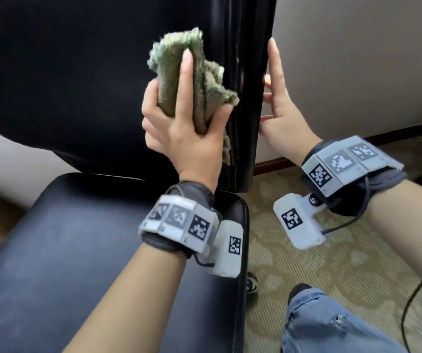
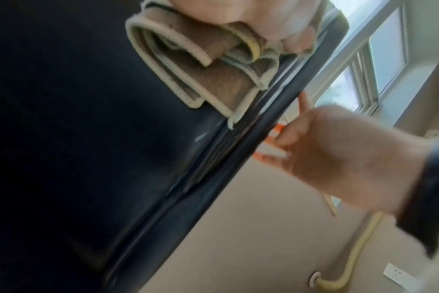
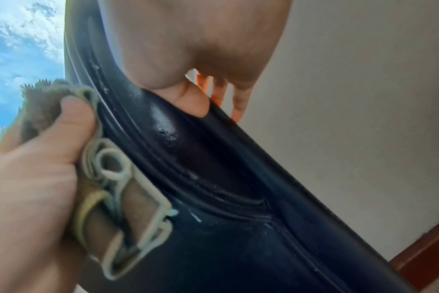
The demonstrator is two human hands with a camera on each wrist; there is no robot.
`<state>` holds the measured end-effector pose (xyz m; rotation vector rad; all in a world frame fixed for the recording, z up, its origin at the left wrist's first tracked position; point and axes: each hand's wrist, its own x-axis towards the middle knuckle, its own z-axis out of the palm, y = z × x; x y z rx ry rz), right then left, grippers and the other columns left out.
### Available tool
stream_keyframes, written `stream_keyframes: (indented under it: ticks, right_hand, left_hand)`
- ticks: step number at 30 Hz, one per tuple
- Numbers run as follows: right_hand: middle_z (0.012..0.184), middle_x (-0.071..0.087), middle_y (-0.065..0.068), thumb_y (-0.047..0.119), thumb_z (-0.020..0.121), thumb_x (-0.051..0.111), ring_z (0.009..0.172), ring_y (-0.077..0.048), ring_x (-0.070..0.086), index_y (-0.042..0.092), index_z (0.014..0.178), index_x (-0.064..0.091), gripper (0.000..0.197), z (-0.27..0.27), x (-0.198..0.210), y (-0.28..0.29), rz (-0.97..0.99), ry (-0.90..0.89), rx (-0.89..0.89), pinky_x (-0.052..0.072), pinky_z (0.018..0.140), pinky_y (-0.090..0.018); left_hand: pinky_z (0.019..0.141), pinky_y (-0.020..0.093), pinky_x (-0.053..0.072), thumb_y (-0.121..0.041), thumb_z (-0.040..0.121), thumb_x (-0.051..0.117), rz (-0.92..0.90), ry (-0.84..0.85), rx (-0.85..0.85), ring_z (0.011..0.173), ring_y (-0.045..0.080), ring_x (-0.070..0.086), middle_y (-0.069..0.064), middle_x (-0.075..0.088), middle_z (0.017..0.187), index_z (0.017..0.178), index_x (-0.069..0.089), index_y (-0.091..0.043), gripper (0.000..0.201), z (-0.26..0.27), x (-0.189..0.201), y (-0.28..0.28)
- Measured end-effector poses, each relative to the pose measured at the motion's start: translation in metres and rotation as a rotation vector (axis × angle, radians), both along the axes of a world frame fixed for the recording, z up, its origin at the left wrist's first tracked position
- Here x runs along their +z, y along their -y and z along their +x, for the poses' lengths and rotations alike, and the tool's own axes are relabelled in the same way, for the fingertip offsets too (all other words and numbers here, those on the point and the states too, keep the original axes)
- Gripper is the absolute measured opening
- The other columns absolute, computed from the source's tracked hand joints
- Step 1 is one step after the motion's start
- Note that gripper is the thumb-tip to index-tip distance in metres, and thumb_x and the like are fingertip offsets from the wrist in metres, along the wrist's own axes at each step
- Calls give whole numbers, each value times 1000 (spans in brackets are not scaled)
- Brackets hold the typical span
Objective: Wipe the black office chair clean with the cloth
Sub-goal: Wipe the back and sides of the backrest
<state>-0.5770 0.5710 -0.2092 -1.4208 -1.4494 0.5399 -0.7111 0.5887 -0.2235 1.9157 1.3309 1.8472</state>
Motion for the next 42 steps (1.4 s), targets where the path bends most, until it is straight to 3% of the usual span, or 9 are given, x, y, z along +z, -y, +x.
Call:
stream_keyframes:
  ticks: [8, 10, 14, 20, 27, 32, 36, 39, 42]
  right_hand:
    - [143, 34, -9, -15, 76, 42, 100, -23, 53, 26, 147, -11, 98, 3, -15, 0, 30, 4, 80, 49, 86, -33]
    - [151, 24, -10, -14, 71, 37, 113, -19, 50, 30, 146, -12, 100, 4, -17, -1, 34, 7, 120, 45, 95, -33]
    - [148, 29, -6, -7, 70, 34, 88, -26, 54, 27, 145, -14, 95, 6, -14, 2, 14, -8, 171, 42, 78, -14]
    - [144, 33, -9, -5, 73, 36, 91, -13, 53, 18, 146, -13, 91, 6, -14, 2, 39, -43, 185, 44, 84, -16]
    - [117, 43, -26, 0, 71, 39, 91, -40, 52, 24, 144, -13, 93, 4, -12, 4, 18, -50, 178, 42, 86, -20]
    - [113, 47, -17, 3, 70, 38, 83, -20, 46, 18, 145, -15, 93, 3, -11, 4, 15, -25, 152, 39, 80, -13]
    - [103, 45, 7, 3, 71, 37, 75, -8, 42, 15, 145, -14, 91, 5, -14, 3, 36, -13, 142, 38, 80, -12]
    - [110, 47, 0, 3, 71, 37, 74, -10, 42, 16, 145, -14, 91, 6, -13, 3, 28, -24, 161, 38, 81, -15]
    - [108, 47, 1, 2, 72, 37, 65, 5, 41, 16, 145, -14, 89, 7, -12, 4, 34, -14, 163, 37, 76, -9]
  left_hand:
    - [96, 56, 28, -69, 83, 24, -314, 82, 153, 116, 37, 42, 21, 32, 142, 138, 18, -34, 66, 29, -74, 24]
    - [96, 57, 29, -68, 85, 20, -391, 138, 155, 118, 41, 41, 24, 29, 144, 140, 12, -31, 66, 41, -88, 29]
    - [97, 55, 34, -70, 82, 21, -480, 266, 80, 121, 43, 39, 24, 17, 148, 140, -2, -33, 72, 55, -107, 29]
    - [103, 53, 34, -58, 88, 39, -411, 365, -7, 119, 26, 35, 17, 13, 143, 143, 1, -35, 71, 52, -103, 28]
    - [99, 45, 40, -55, 90, 39, -74, 107, 5, 111, 21, 42, -1, 17, 126, 133, 18, -43, 50, 23, -63, 14]
    - [97, 36, 28, -60, 87, 39, -104, 22, 29, 112, 5, 28, -6, 20, 127, 133, 16, -47, 54, 16, -70, 13]
    - [93, 44, 38, -47, 85, 53, -174, -1, 56, 111, 20, 37, 17, 27, 131, 137, 14, -38, 66, 21, -90, 15]
    - [91, 50, 37, -51, 87, 49, -191, -26, 63, 111, 23, 35, 25, 30, 130, 137, 11, -37, 64, 22, -91, 15]
    - [95, 43, 26, -53, 87, 46, -158, -9, 44, 111, 7, 27, 6, 22, 133, 137, 15, -42, 60, 15, -69, 18]
